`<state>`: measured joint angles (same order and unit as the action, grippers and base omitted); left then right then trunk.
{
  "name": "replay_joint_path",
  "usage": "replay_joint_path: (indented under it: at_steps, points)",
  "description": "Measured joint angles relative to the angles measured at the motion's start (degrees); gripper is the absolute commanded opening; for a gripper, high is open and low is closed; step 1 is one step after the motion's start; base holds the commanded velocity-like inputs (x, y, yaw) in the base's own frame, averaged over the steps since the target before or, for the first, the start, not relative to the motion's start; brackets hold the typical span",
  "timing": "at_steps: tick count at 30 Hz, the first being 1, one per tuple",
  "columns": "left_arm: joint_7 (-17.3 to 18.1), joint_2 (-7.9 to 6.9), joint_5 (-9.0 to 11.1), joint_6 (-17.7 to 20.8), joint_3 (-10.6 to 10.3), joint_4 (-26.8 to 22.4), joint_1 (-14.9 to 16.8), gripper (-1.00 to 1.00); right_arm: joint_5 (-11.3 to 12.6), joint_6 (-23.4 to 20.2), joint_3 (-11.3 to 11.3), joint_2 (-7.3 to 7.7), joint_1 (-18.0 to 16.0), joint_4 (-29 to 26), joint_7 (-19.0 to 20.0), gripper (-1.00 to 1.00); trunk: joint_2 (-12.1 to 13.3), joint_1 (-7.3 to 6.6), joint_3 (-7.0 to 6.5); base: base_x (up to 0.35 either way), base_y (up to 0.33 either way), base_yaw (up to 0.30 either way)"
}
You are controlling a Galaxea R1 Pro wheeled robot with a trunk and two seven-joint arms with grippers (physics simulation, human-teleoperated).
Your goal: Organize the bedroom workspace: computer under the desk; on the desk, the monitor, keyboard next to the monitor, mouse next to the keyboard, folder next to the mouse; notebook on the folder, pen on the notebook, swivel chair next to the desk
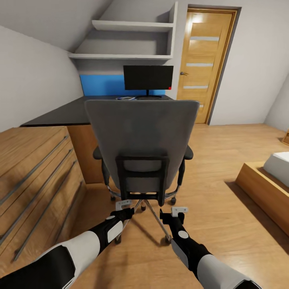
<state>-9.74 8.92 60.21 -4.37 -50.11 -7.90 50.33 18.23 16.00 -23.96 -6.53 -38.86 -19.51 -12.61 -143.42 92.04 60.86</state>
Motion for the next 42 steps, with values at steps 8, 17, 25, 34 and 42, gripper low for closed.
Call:
replay_joint_path:
  at_steps: [8, 17, 25, 34, 42]
  points:
    - [-0.1, 0.06, 0.1, 0.0, 0.0, 0.0, 0.0, 1.00, 0.1, 0.1, 0.0, 0.00, 0.0, 0.0, 0.0, 1.00, 0.0, 0.00, 0.00, 0.320, 0.000, 0.000]
    - [-0.1, 0.05, 0.1, 0.0, -0.1, 0.0, 0.0, 1.00, 0.0, 0.1, 0.0, 0.08, 0.0, 0.0, -0.1, 1.00, 0.0, 0.00, 0.00, 0.320, 0.000, 0.000]
    - [-0.2, -0.02, 0.1, 0.0, 0.1, 0.0, 0.0, 1.00, 0.0, 0.1, 0.0, 0.03, 0.0, 0.0, 0.0, 1.00, 0.0, 0.00, 0.00, 0.320, 0.000, 0.000]
    - [-0.3, -0.03, 0.2, 0.0, 0.0, 0.0, 0.0, 1.00, 0.2, 0.1, 0.1, 0.07, 0.0, 0.1, 0.0, 1.00, 0.0, 0.00, 0.00, 0.320, 0.000, 0.093]
    - [-0.3, -0.01, 0.2, 0.0, 0.0, 0.0, 0.0, 1.00, 0.1, 0.1, 0.1, 0.09, 0.0, 0.0, 0.0, 1.00, 0.0, 0.00, 0.00, 0.320, 0.000, 0.034]
